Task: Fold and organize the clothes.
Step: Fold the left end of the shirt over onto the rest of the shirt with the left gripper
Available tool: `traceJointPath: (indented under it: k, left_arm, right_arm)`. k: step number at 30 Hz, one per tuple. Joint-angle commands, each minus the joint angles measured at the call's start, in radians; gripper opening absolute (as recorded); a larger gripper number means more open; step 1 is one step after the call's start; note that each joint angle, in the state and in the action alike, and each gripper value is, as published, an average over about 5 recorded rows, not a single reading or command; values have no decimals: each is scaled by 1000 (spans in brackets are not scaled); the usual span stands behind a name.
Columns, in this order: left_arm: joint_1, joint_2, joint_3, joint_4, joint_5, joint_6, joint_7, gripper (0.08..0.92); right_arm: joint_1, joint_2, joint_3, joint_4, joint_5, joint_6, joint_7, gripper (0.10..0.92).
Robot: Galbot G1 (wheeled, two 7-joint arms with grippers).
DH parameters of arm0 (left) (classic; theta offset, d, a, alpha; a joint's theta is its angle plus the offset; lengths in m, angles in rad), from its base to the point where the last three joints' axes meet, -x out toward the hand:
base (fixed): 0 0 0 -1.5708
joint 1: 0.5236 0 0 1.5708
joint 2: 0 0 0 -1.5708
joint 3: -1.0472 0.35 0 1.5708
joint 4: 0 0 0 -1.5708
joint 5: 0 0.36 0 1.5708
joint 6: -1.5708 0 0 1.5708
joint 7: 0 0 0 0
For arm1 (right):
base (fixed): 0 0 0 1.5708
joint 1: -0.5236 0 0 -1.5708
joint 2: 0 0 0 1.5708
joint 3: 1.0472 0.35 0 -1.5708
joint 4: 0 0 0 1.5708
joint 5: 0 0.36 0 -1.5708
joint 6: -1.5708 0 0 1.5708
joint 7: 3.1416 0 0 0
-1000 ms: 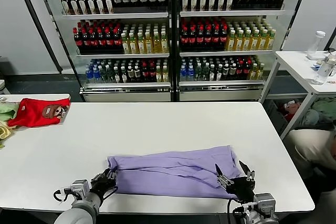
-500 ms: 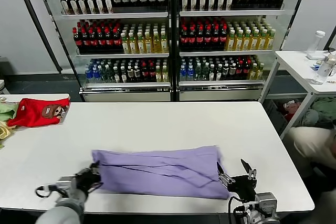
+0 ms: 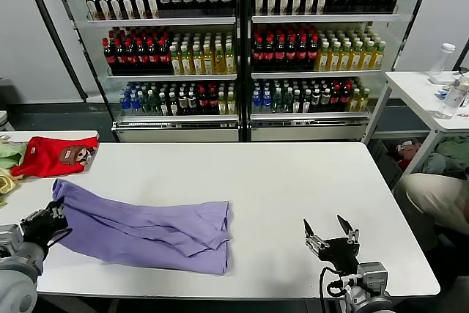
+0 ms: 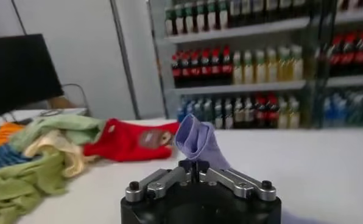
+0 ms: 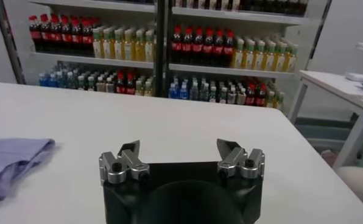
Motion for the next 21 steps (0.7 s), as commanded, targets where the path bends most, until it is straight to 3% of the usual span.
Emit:
traceJointPath:
  k: [1,5,8,21]
  left_arm:
    - [-8,-55,255,-196,-288,1,-8,104]
    - [-47,-134,460,-191,-175,0,37,104]
    - [-96,-172,533,-153,-130,0,52,104]
    - [-209,-235,639,9,34,-1,53,104]
  right_arm:
    - [5,-3,12,2,0,-2,1,823]
    - [3,-5,12,6,-2,-4,2,823]
    - [2,-4,10,6,-4,-4,3,823]
    - [5,2,12,-10,-5,-1,2,823]
